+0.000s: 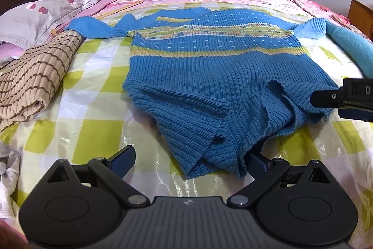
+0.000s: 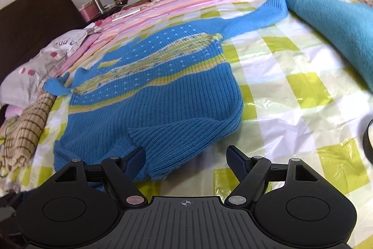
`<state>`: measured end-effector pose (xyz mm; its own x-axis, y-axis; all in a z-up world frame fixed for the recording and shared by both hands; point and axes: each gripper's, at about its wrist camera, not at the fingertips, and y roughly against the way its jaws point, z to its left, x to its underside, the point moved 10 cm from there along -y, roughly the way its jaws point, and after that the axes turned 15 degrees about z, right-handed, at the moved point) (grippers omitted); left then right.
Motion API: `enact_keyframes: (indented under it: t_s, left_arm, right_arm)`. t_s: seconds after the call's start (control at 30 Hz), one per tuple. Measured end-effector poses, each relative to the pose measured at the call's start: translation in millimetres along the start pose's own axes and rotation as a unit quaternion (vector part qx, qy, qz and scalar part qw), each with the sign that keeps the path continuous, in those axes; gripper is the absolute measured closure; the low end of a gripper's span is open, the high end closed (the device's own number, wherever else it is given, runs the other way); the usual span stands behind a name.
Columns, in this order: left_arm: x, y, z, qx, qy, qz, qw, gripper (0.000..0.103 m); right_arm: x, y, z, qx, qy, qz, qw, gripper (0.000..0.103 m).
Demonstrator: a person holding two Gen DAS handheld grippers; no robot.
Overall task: Fold small clothes
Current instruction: 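Grasp the blue sweater hem with the right gripper while the left gripper approaches the hem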
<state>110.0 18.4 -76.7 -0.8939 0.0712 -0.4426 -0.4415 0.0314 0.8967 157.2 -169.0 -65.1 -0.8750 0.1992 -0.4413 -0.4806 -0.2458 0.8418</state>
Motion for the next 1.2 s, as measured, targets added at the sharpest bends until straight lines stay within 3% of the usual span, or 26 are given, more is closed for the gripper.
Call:
enact_keyframes:
  t_s: [0.17,0.27,0.37,0.43,0.6,0.87,1.2]
  left_arm:
    - [-1.2,1.6,1.9,0.0,0.004,-0.001,1.0,0.0]
    - [-1.4,2.4,2.0,0.0,0.003,-0.003,1.0,0.0]
    - [-1.1,2.8,2.3,0.001,0.004,-0.003,1.0,0.0]
    - [-0.6,3.0,2.2,0.004,0.006,-0.001,1.0,0.0]
    - [-0.7,7.7,3.5,0.006,0.007,-0.006,0.9999,0.0]
    - [-1.0,22.3,10.7,0.0,0.012,-0.027,0.9996,0.0]
    - [-7.1,33.6,10.5,-0.009,0.011,-0.041,0.9991,0.0]
  right_arm:
    - [3.1,-2.7,5.3,-0.054,-0.037,0.025,0.998,0.028]
    - [3.5,-7.7,8.1,-0.068,-0.049,0.038,0.996,0.037]
    - [0.7,-12.0,6.1,-0.071,-0.063,0.043,0.995,0.051]
    - [-0.5,-13.7,3.6,-0.079,-0.074,0.049,0.993,0.073]
    - [3.8,-8.1,-3.1,-0.086,-0.082,0.056,0.991,0.093]
    - [11.3,31.1,-19.3,-0.075,-0.055,0.036,0.995,0.096]
    - [31.4,67.5,-75.5,-0.025,-0.072,0.017,0.997,0.101]
